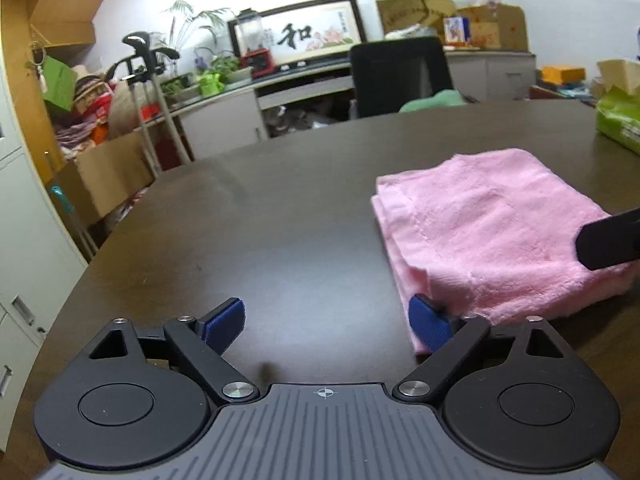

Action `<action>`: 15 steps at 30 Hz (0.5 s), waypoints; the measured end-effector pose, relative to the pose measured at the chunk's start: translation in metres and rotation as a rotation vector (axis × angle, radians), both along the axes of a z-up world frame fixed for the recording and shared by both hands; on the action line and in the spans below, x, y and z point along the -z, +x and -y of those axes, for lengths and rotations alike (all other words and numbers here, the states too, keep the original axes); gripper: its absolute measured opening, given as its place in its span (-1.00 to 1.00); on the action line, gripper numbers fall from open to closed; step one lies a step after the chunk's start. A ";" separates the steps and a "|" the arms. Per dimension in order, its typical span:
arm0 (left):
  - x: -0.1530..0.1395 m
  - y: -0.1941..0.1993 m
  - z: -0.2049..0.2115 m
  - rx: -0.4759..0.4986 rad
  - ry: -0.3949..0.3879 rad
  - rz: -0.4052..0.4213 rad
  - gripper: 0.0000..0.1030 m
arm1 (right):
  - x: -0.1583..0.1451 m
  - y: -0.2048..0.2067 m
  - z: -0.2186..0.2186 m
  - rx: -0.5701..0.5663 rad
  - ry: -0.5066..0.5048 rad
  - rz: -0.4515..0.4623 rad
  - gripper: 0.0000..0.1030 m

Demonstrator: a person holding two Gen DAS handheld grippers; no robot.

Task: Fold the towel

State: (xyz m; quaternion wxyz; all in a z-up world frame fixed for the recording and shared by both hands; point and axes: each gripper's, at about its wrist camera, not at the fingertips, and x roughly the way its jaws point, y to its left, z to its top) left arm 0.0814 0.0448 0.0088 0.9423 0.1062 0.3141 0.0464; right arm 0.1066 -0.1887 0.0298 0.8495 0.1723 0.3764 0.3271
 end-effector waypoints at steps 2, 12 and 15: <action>-0.001 -0.002 -0.004 -0.002 -0.023 -0.003 0.79 | -0.002 -0.003 0.006 0.008 0.026 0.000 0.65; -0.027 -0.045 -0.043 -0.041 -0.233 0.143 0.93 | -0.011 -0.034 0.021 0.102 0.020 0.132 0.70; -0.029 -0.061 -0.046 -0.030 -0.305 0.169 1.00 | -0.014 -0.057 0.020 0.210 -0.118 0.218 0.73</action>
